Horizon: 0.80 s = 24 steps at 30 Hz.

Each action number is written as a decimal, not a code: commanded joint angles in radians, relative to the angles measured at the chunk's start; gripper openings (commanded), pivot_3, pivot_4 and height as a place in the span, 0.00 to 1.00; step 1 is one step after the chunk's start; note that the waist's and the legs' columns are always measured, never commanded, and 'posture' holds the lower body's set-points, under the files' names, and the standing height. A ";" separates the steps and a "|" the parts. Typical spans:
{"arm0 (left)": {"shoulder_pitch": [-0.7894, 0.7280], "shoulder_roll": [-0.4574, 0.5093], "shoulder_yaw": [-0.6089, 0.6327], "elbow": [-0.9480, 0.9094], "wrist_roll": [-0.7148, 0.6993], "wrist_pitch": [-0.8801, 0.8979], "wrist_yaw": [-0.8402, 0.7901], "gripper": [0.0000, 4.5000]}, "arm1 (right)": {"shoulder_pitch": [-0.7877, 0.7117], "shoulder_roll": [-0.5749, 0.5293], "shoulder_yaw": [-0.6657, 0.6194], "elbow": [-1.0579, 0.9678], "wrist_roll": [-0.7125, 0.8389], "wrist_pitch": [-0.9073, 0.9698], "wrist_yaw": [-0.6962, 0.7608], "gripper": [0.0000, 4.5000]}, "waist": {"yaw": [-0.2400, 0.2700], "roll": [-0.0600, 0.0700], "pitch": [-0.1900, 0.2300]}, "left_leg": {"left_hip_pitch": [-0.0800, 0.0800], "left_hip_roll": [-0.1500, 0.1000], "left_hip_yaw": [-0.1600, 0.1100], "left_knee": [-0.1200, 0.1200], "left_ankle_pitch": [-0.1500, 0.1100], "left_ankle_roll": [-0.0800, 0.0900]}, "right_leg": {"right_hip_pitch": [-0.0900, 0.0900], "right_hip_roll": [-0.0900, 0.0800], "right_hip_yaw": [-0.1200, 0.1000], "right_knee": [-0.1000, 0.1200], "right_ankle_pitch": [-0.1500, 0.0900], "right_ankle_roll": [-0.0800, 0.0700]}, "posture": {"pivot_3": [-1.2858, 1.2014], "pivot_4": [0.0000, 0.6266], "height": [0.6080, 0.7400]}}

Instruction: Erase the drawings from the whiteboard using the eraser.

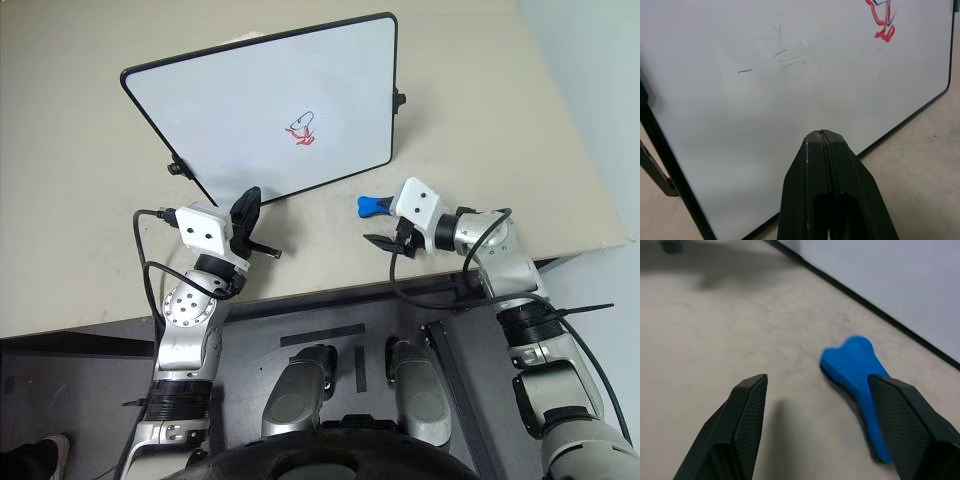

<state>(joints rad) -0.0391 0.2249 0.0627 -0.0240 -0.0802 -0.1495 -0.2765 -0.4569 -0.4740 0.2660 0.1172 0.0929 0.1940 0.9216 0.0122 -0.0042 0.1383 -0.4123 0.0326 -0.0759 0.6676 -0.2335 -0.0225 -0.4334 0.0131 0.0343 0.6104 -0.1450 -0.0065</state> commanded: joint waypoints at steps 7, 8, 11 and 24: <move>0.008 -0.008 0.001 -0.043 0.006 -0.021 0.016 0.00 | -0.052 0.014 -0.004 0.074 -0.020 -0.064 0.010 0.75 | 0.000 0.000 0.000 | 0.000 0.000 0.000 0.000 0.000 0.000 | 0.000 0.000 0.000 0.000 0.000 0.000 | 0.52 0.24 1.00; 0.008 -0.008 0.001 -0.042 0.007 -0.021 0.016 0.00 | -0.056 0.016 -0.004 0.082 -0.023 -0.064 0.009 0.75 | 0.000 0.000 0.000 | 0.000 0.000 0.000 0.000 0.000 0.000 | 0.000 0.000 0.000 0.000 0.000 0.000 | 0.52 0.24 1.00; 0.007 -0.007 -0.002 -0.039 0.006 -0.023 0.019 0.00 | -0.063 0.018 -0.003 0.100 -0.029 -0.062 0.011 0.75 | -0.001 0.000 0.000 | 0.000 0.000 0.000 0.000 0.000 0.000 | 0.000 0.000 0.000 0.000 0.000 -0.001 | 0.52 0.24 1.00; -0.014 -0.009 -0.010 -0.020 0.007 -0.032 0.016 0.00 | -0.070 0.021 -0.010 0.128 -0.035 -0.055 0.001 0.08 | 0.000 0.000 0.000 | 0.000 0.000 0.000 0.000 0.000 0.000 | 0.000 0.000 0.000 0.000 0.000 -0.001 | 0.52 0.24 1.00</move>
<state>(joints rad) -0.0417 0.2190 0.0588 -0.0237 -0.0787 -0.1560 -0.2594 -0.5228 -0.4525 0.2554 0.2412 0.0698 0.1398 0.9216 0.0118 -0.0042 0.1383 -0.4121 0.0326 -0.0760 0.6676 -0.2335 -0.0226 -0.4333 0.0130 0.0344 0.6104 -0.1445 -0.0074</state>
